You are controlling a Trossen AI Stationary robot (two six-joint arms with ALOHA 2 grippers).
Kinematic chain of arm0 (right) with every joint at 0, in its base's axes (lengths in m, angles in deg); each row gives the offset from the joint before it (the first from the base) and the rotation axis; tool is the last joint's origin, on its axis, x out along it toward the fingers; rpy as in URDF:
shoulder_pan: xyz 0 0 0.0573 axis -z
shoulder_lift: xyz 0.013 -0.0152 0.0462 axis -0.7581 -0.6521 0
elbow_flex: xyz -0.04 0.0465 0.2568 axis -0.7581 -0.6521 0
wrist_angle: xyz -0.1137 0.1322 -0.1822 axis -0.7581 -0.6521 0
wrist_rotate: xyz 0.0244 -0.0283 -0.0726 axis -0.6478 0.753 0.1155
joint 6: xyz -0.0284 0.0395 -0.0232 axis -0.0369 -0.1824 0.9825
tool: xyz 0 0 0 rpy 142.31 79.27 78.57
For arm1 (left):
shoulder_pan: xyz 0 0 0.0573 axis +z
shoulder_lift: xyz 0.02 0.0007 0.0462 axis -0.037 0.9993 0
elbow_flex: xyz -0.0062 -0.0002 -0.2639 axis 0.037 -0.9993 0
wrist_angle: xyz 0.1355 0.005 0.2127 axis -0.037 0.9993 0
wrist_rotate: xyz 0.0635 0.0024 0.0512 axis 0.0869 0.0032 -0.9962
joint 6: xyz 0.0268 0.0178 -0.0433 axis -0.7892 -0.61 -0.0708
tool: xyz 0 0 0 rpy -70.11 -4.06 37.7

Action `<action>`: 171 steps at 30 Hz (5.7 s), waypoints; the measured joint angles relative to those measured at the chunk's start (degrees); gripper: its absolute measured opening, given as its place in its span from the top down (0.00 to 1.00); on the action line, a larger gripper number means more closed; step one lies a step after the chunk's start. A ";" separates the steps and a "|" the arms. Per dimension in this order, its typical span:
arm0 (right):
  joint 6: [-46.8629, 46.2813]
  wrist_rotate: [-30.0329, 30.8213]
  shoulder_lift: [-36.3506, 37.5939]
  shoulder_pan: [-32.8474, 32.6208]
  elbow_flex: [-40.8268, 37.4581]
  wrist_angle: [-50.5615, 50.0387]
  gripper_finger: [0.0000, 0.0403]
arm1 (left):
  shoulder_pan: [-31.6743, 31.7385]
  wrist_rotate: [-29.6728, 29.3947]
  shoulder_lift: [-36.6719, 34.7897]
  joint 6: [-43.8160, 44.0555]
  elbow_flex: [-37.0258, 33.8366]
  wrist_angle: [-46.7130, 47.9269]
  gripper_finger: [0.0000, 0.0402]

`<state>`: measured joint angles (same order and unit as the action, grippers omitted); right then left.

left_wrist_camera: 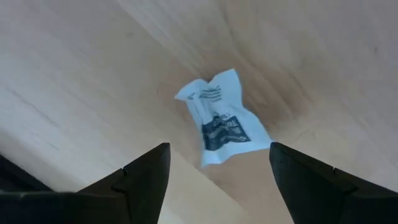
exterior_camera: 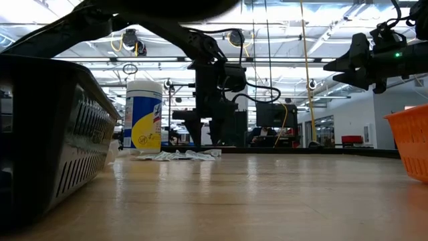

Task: Pick & Place First Aid Supplies
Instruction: Put the towelette pack into the black bin

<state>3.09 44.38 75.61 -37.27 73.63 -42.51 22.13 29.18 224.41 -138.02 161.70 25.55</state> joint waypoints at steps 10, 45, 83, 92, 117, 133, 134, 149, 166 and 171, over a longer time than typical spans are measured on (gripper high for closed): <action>-0.01 0.01 0.00 0.00 0.01 0.00 0.34 | 3.07 6.94 0.00 0.96 0.57 -1.41 0.32; -0.01 0.02 0.00 -0.01 0.01 0.00 0.34 | 11.46 23.70 0.04 91.59 5.35 -6.12 0.32; -0.01 -0.01 0.02 0.01 0.00 0.04 0.34 | 6.67 19.77 3.90 132.30 5.92 3.12 0.32; -0.01 0.01 0.02 0.01 -0.01 0.04 0.34 | 6.16 24.97 3.85 133.95 5.05 7.58 0.32; -0.01 0.02 0.02 0.01 -0.01 0.02 0.34 | 4.22 25.99 3.82 151.98 1.05 1.42 0.32; -0.01 0.02 0.02 -0.01 0.00 0.02 0.34 | 3.74 25.14 3.80 149.61 1.01 1.58 0.94; -0.01 0.02 0.02 0.01 -0.01 0.02 0.34 | 3.76 25.27 3.80 148.62 1.01 1.56 0.97; -0.01 0.02 0.00 0.00 0.00 0.02 0.34 | 2.74 25.55 -1.22 137.99 0.96 2.87 0.99; -0.01 0.02 0.00 0.00 -0.01 0.05 0.34 | -6.09 8.54 -13.13 90.18 0.98 23.71 1.00; -0.01 -0.01 0.02 0.01 -0.01 0.03 0.34 | -13.58 7.59 -15.84 81.43 0.98 25.87 1.00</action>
<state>3.08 44.37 75.63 -37.27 73.62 -42.48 8.54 36.78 208.56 -56.59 162.69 51.42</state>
